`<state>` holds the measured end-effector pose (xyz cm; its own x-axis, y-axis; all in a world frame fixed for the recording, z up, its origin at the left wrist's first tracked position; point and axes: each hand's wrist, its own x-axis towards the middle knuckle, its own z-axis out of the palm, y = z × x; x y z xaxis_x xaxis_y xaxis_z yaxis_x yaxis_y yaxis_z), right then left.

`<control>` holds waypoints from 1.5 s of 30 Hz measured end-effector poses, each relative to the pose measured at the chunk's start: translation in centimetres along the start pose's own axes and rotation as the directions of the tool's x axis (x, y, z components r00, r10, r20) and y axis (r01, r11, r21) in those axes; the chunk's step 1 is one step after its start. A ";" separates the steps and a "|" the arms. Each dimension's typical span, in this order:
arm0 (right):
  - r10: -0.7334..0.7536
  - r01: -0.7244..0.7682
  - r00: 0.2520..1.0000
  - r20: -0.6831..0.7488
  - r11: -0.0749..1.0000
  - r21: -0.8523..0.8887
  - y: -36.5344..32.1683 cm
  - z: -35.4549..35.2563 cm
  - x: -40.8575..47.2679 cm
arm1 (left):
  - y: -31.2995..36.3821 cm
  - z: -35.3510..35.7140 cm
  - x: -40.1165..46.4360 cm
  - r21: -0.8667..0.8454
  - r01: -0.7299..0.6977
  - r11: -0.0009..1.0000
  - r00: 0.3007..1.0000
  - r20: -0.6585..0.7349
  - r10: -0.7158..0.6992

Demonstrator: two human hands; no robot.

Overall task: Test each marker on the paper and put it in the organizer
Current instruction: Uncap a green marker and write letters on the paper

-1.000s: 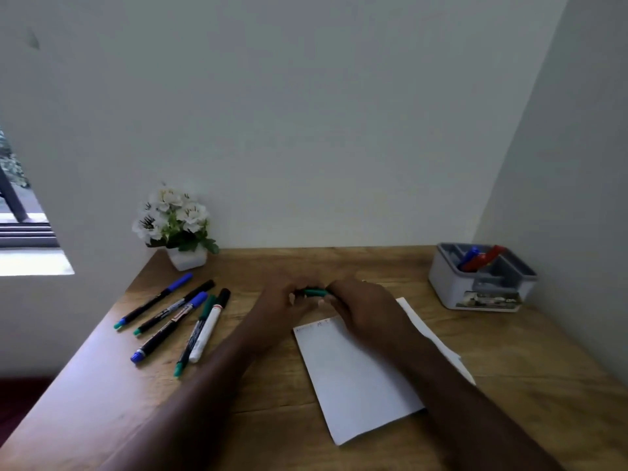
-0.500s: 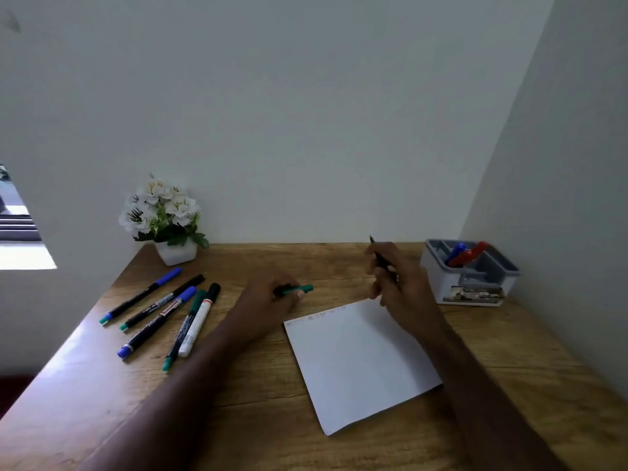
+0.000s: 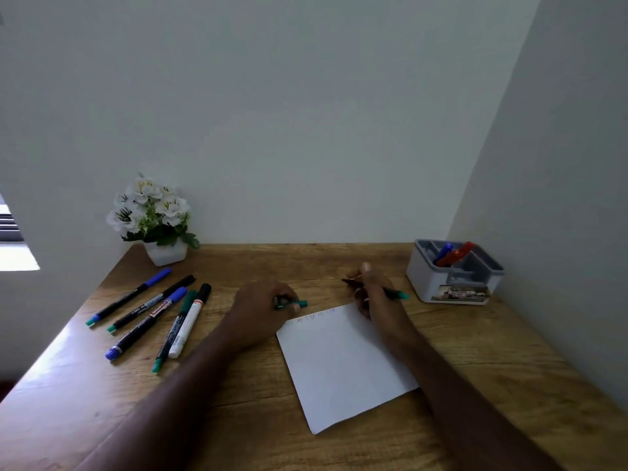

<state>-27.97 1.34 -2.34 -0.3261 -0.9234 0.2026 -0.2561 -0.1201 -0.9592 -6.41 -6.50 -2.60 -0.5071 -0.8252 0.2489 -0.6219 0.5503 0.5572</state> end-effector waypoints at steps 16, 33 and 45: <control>-0.113 0.129 0.989 0.093 0.972 -0.195 0.2 -0.6 0.4 | -0.3 0.4 0.0 -0.059 -0.075 0.995 0.979 0.188 0.085; -0.123 0.154 0.982 0.143 0.960 -0.232 0.7 -0.2 0.6 | 0.4 -0.1 0.0 -0.017 -0.063 0.998 0.975 0.211 0.065; -0.114 0.149 0.983 0.142 0.954 -0.262 0.4 0.1 0.6 | 0.2 0.0 -0.1 -0.049 -0.050 0.998 0.974 0.220 0.060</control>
<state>-28.16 0.68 -2.58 -0.1624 -0.9458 0.2811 -0.5311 -0.1563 -0.8328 -6.51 -6.32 -2.47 -0.6626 -0.7421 0.1012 -0.5656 0.5844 0.5819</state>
